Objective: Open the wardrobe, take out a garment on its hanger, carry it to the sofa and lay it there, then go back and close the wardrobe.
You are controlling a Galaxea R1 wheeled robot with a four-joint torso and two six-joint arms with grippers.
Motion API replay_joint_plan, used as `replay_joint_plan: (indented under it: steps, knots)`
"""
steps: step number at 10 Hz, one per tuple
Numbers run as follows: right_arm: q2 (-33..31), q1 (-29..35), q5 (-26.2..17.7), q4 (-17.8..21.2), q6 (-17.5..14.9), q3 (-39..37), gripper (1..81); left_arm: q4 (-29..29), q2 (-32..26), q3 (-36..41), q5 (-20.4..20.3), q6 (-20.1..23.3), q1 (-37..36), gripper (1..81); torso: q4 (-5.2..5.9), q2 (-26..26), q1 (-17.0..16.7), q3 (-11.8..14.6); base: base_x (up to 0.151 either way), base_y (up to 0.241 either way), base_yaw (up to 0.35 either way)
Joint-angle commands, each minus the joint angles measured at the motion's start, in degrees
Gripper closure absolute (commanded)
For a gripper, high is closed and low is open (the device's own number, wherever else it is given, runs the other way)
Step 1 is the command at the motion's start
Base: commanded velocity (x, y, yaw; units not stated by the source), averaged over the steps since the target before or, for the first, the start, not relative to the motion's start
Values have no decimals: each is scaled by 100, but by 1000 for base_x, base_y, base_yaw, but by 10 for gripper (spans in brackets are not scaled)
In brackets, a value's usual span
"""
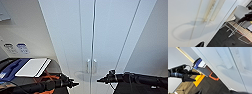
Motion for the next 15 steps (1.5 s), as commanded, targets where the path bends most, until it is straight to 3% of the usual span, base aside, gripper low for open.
replay_joint_plan:
  steps: [1, 4, 6, 10, 15]
  knots:
    - [215, 1132, -108, 204, 11, -281, 10, -83, 180, -297, 261, -36, -953, 10, 0, 0, 0, 0, 0, 0, 0]
    - [417, 1360, 83, 91, 2, -406, 10, -57, 392, -518, 385, -36, -1120, 10, 0, 4, 2, 0, 0, 0, 0]
    - [541, 1325, 251, -340, 2, -475, 10, -57, 418, -553, 385, -36, -1164, 10, 0, 6, 5, 0, 0, 0, 0]
    - [901, 1607, 383, -332, 11, -1125, 10, -30, 515, -676, 393, -36, -1261, 10, 0, 6, 9, -2, 0, 0, 0]
    - [1174, 1765, 480, -323, 327, -1811, 10, -30, 567, -693, 393, -36, -1270, 10, 0, 9, 11, -5, 0, 0, 0]
